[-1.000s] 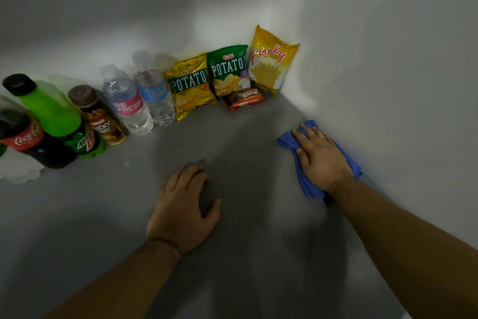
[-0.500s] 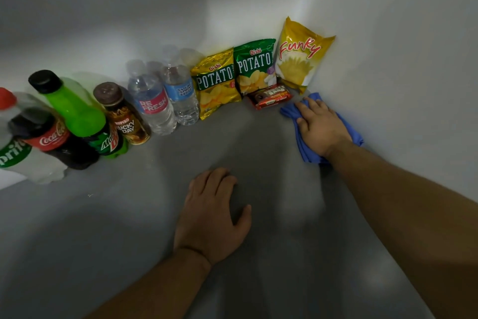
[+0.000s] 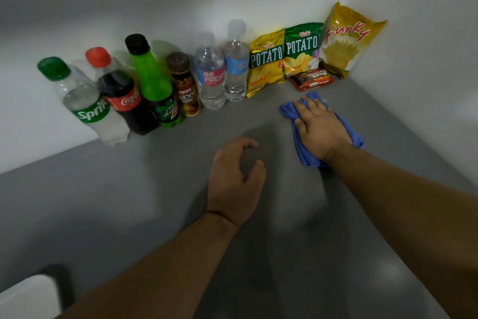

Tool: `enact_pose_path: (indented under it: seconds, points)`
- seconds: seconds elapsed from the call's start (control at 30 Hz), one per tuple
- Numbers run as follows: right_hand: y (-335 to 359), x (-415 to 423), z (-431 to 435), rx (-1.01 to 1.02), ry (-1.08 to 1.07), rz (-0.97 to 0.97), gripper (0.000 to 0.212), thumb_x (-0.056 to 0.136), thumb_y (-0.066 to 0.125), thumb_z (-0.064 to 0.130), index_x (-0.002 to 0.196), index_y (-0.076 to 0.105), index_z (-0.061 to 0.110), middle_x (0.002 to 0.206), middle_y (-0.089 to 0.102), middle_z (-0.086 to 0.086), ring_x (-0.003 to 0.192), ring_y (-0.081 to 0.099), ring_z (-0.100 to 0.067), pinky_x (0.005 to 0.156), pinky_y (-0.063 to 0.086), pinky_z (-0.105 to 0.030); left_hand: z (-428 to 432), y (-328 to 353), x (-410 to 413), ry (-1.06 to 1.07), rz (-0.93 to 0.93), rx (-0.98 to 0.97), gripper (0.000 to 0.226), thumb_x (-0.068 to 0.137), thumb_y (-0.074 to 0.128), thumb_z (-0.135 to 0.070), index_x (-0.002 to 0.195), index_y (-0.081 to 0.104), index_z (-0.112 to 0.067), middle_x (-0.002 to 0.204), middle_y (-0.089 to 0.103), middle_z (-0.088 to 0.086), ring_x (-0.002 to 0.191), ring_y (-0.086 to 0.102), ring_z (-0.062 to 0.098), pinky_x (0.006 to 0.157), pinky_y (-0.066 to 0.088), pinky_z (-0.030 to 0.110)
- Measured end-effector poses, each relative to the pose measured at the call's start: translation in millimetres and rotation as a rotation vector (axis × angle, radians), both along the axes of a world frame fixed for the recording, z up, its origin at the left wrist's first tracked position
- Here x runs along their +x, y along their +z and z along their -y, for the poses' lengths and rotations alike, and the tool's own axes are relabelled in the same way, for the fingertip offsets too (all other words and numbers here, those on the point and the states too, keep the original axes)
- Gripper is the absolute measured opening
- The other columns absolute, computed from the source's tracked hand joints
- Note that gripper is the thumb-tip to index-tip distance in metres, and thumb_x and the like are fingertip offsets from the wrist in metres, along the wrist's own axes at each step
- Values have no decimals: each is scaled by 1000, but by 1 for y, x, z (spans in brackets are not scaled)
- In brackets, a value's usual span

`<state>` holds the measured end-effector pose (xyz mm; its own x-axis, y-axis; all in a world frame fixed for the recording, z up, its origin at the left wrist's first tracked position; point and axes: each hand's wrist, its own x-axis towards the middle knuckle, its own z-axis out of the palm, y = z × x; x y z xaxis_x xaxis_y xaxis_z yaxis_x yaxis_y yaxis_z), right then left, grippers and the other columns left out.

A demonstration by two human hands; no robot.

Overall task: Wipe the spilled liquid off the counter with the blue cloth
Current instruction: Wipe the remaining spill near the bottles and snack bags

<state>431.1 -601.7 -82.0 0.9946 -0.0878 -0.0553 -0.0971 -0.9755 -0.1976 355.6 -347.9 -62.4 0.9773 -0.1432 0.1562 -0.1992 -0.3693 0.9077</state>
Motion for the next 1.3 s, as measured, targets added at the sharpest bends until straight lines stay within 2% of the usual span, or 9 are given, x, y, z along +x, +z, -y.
enact_pose_path:
  seconds: [0.13,0.23,0.33,0.47,0.6,0.9,1.07,1.17,1.3]
  points:
    - [1,-5,-50,6,50,14,56,112,31,38,165,25,21,173,19,-10,160,14,-31,129,11,-49,-53,7,-6,84,-23,-23,25,88,54,-28,108,66,-21,105,64,-8,102,59,10,87,47,20]
    - [0,-9,-94,28,98,21,55,112,32,37,164,27,22,173,20,-10,160,15,-31,129,10,-48,-89,12,-11,203,-93,-214,18,90,53,-14,101,67,-14,95,66,-1,82,60,-2,72,46,9]
    - [-1,-14,-139,44,148,30,54,111,35,36,163,29,23,172,23,-8,160,15,-30,129,12,-48,-118,17,-15,330,-68,-317,19,90,51,-9,100,66,0,90,64,-2,76,56,-7,72,45,6]
    - [0,-29,-212,-2,266,44,55,110,33,37,162,30,21,171,27,-6,159,18,-29,128,16,-48,-149,20,-21,392,-45,-333,16,92,51,-3,99,65,3,90,63,3,77,55,-3,73,44,7]
    - [1,-50,-288,75,423,19,57,110,36,38,164,28,24,173,23,-3,160,13,-26,130,6,-46,-174,20,-24,407,-27,-326,16,93,48,10,97,63,5,89,63,2,79,58,-3,77,46,10]
    - [0,-99,-348,5,753,-52,58,109,30,42,165,26,26,175,14,2,162,2,-25,130,4,-51,-208,16,-38,427,-122,-392,18,82,48,-13,92,63,-11,82,66,-4,76,62,11,72,53,24]
    - [-2,-138,-343,92,784,-48,52,111,31,41,161,35,29,172,25,3,162,8,-24,131,7,-51,-218,17,-50,411,-119,-278,18,85,48,-16,91,65,-13,77,61,-13,66,54,-3,64,45,11]
    - [-4,-167,-337,54,783,-65,54,110,27,44,162,30,32,172,24,5,162,7,-23,131,6,-49,-222,18,-58,364,-136,-228,17,88,49,-16,91,65,-15,75,58,-14,64,50,-5,62,43,9]
    - [-4,-208,-326,91,758,-71,54,110,33,42,163,32,32,172,24,5,162,8,-24,131,5,-49,-223,20,-71,310,-186,-225,16,88,50,-19,87,65,-18,73,59,-16,63,49,-6,63,42,9]
